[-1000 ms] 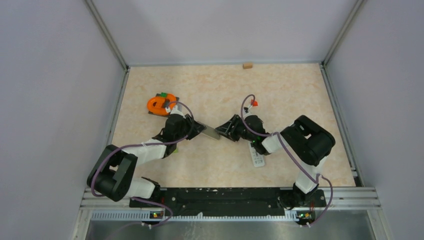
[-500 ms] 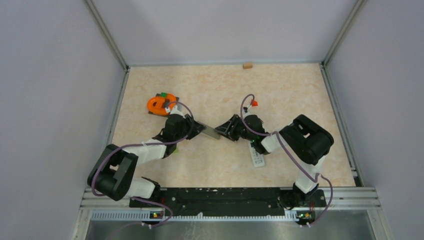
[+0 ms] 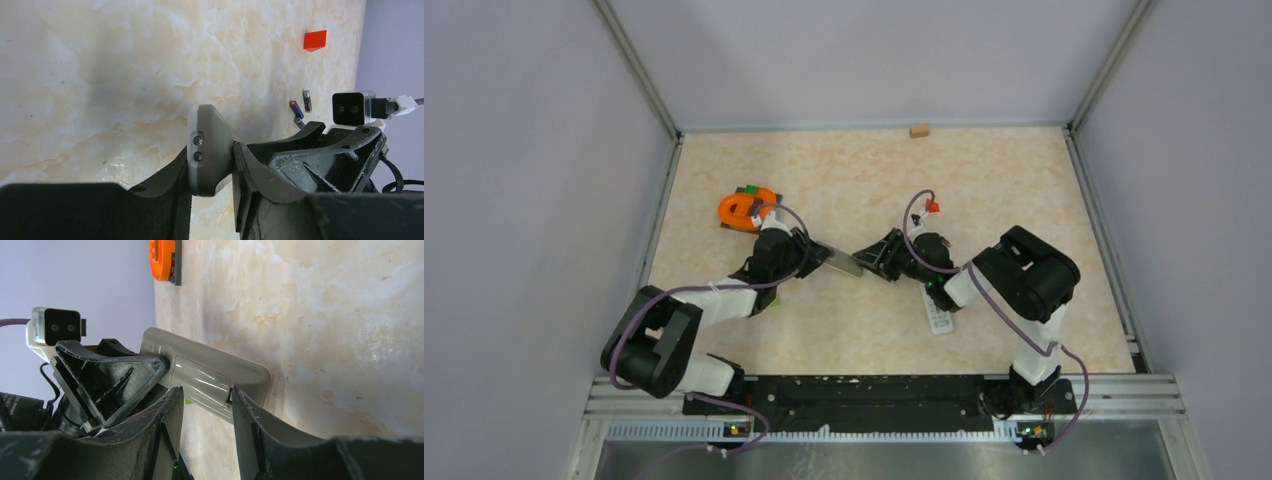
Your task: Load the batteries into the remote control
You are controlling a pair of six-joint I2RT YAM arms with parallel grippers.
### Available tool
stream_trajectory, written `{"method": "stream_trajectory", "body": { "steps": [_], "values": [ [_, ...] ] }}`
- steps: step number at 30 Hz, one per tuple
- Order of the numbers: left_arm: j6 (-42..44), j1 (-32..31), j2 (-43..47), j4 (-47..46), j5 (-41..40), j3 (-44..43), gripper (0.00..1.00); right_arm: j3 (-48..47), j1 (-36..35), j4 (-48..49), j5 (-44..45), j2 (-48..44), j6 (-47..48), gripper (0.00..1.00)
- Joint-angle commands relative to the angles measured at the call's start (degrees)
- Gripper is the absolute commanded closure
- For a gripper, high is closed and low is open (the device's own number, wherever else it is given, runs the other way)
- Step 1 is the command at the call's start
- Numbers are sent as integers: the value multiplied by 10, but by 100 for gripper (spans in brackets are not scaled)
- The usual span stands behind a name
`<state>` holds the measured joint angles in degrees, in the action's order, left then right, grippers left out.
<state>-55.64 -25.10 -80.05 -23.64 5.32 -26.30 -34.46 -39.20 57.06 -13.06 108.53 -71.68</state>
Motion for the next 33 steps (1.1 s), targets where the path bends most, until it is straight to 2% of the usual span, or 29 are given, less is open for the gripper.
{"method": "stream_trajectory", "body": {
  "steps": [1,11,25,33],
  "values": [
    [37,-12,-35,127,-8,44,100,-1,-12,96,-15,23,-15,58],
    [37,-16,-30,103,-15,60,100,3,-18,207,-15,45,-30,59],
    [35,-23,-41,112,-31,55,100,-6,-23,307,-31,74,-60,59],
    [36,-37,-42,126,-48,47,100,-12,-26,377,-32,102,-116,60]
  ]
}}
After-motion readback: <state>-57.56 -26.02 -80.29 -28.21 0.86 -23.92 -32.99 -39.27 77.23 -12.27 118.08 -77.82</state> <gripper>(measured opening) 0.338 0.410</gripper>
